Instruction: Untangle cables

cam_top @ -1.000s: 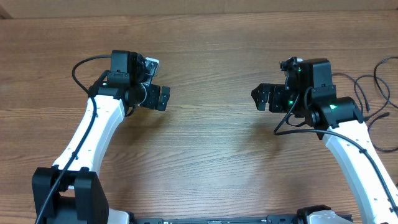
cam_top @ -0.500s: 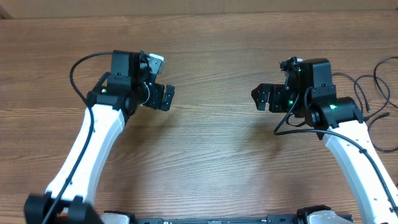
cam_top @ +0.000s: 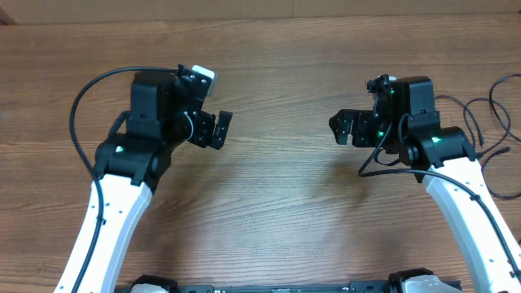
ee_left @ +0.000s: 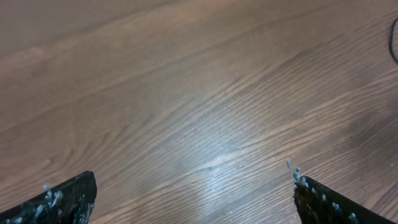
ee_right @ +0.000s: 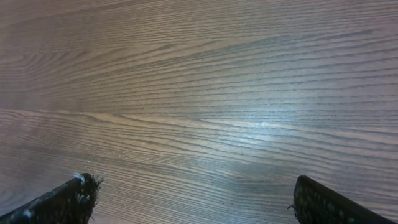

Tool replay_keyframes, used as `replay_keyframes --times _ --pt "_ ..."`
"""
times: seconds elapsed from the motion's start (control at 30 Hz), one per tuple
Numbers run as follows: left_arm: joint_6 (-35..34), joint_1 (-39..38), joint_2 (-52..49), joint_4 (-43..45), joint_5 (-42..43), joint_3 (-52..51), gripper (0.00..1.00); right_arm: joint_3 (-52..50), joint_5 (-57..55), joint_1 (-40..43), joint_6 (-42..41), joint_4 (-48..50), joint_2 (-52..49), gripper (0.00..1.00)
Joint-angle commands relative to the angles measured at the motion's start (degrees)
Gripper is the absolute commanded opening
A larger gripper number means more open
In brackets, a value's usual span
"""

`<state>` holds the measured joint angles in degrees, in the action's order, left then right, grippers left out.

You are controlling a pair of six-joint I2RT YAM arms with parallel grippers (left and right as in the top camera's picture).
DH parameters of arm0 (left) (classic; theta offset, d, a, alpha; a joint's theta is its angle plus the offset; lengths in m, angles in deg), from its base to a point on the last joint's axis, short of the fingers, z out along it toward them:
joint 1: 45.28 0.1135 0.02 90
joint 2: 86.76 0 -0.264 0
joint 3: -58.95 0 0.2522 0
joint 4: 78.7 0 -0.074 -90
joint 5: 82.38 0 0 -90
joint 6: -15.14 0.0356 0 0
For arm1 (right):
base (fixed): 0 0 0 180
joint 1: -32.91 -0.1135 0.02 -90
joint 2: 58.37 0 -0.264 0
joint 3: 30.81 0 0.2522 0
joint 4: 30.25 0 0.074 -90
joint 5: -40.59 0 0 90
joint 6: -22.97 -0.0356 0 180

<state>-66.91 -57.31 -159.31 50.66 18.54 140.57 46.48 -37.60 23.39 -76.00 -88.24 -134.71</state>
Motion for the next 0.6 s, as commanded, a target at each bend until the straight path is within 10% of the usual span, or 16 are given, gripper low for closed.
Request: replay_keyframes --times 0.0,0.57 --pt "1.3 -0.4 2.2 -0.2 0.4 0.5 1.00 0.3 0.4 -0.2 -0.2 0.1 0.8 1.00" --pt "-5.5 -5.1 7.1 5.2 -5.1 -10.7 0.99 0.3 0.4 -0.2 -0.2 0.2 0.8 1.00"
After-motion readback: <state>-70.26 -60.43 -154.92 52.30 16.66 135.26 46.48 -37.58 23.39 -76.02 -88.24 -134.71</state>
